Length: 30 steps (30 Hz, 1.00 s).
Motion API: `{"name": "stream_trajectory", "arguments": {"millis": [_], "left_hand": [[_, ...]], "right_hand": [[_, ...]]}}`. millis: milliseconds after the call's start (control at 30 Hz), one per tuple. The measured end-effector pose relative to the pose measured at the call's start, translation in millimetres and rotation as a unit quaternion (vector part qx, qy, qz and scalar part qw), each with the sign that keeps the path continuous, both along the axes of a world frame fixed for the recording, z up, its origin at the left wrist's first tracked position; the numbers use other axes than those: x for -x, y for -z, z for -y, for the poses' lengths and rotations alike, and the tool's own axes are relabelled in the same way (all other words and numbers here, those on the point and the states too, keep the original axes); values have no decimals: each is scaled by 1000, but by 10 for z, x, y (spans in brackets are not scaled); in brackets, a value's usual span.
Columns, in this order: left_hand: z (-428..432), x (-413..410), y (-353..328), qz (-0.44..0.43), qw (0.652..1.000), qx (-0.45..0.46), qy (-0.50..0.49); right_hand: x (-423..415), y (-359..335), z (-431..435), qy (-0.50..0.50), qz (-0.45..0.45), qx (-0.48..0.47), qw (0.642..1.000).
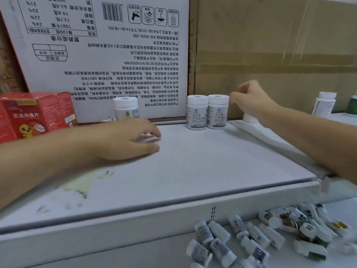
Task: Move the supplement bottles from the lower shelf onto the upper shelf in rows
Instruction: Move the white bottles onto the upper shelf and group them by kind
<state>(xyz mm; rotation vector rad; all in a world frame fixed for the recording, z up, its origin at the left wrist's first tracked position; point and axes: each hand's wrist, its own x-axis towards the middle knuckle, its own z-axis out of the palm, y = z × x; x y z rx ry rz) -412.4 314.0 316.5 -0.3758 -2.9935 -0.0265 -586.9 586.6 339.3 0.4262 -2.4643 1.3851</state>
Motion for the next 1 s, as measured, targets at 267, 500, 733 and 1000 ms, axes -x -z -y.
{"name": "stream_trajectory", "arguments": {"millis": [267, 500, 733, 1000], "left_hand": [[5, -715, -351, 27, 997, -62, -42], [60, -1594, -345, -46, 996, -71, 2], [-108, -2279, 17, -125, 983, -77, 114], [-231, -2318, 1092, -19, 994, 0, 106]], "right_hand": [[-1036, 35, -454, -177, -7, -283, 943], [-2095, 99, -718, -151, -26, -279, 948], [-3069, 313, -939, -123, -19, -230, 965], [-3343, 1168, -1176, -98, 32, -288, 952]]}}
